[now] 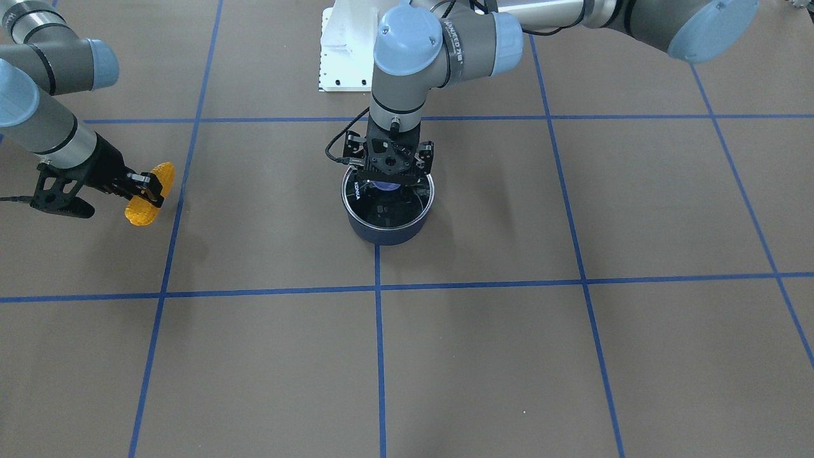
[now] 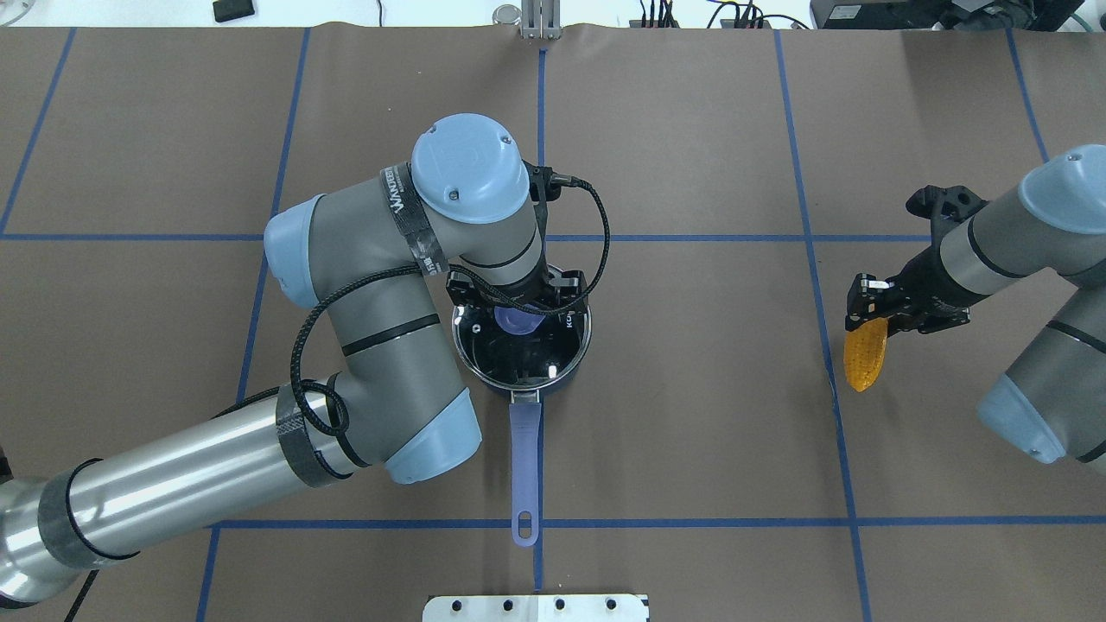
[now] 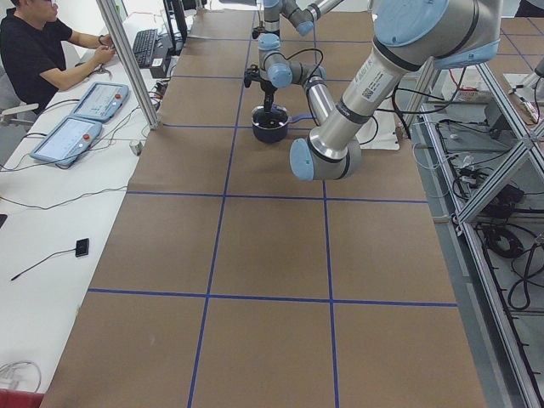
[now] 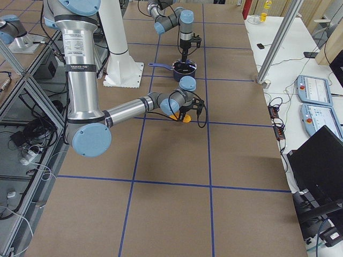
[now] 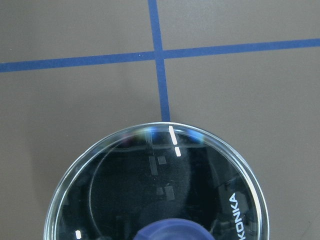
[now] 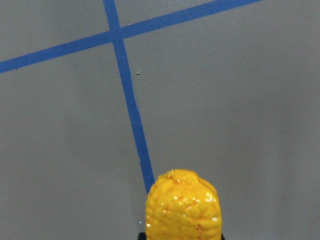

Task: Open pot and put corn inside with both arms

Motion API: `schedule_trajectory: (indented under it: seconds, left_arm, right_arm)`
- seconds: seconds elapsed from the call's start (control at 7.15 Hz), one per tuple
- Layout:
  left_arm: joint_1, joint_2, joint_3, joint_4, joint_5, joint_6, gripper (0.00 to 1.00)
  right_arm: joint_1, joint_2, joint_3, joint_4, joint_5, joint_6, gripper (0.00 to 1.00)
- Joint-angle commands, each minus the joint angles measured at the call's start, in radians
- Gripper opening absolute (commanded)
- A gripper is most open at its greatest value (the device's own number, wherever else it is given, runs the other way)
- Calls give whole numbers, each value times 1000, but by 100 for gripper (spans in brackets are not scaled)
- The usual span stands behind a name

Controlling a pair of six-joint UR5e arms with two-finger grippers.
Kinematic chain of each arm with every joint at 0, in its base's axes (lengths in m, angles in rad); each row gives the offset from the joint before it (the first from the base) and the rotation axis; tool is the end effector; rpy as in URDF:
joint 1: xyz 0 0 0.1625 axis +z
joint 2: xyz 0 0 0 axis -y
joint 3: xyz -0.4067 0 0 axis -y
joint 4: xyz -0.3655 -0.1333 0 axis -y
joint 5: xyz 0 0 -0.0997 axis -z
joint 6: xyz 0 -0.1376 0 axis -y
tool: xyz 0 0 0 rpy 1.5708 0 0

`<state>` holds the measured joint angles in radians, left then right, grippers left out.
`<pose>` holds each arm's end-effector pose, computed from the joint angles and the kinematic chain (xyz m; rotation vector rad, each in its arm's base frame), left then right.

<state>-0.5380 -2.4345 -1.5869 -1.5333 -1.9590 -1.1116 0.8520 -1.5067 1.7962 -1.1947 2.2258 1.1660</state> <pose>0.5625 -0.4302 0.1554 0.0771 0.9039 0.0901 -0.3066 -0.4255 0.4883 -0.1329 -0.8890 0.1989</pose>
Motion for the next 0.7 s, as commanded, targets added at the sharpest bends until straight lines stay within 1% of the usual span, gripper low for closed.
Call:
schedule_trajectory:
  seconds: [0.0,0.14,0.56]
  left_arm:
    - [10,0,-2,1,2,-8,80]
    - [10,2,-4,1,2,-8,72]
    - [10,14,-5,-1,2,-8,65]
  right_arm:
    - [-2,0,0,0,-2,0,45]
    - [-4,0,0,0,-2,0,45]
    - [-8,2,0,0,-2,0,45]
